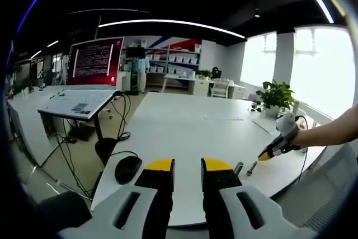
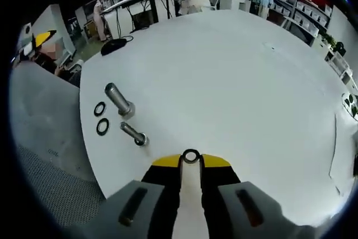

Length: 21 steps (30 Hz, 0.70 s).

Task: Place the washer onto the threaded stud by aligning its center hole with the stud, sliding it down to the base, and recovering from edge contact or off-axis alignment until the washer reaches the visible bottom stop.

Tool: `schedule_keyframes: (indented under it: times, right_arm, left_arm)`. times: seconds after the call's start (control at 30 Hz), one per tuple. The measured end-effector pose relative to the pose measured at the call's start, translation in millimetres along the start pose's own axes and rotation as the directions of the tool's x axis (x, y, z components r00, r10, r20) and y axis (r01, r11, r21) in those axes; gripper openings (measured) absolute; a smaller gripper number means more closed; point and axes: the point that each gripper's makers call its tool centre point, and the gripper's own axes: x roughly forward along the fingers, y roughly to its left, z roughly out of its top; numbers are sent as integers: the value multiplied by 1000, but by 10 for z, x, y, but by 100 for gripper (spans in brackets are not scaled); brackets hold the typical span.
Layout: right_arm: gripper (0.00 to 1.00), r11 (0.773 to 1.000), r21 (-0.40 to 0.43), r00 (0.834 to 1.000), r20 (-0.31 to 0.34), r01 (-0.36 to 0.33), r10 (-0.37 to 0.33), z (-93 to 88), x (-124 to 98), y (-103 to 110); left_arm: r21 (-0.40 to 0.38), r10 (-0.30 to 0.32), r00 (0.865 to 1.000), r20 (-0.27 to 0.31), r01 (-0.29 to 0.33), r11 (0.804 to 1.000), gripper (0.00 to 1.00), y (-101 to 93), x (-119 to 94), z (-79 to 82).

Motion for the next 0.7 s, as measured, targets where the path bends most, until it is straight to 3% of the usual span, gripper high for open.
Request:
schedule_keyframes:
  times: [0.2,0.3,0.7]
  right_arm:
    - [14,999,-31,1000,-2,-23,23,44,-99,118]
    - [14,999,-32,999,17,-44,45,147,-172,211]
    - [14,977,-199,997,18,-73,78,418,-307,546]
  left_arm:
    - [2,-1,1000,-1,1,1000,16,-1,-1,-2]
    - [3,-3,1000,-2,3,1000,16,-4,-3,-3]
    - [14,3,1000,-18,-2,1000,17,-12,-13,-29]
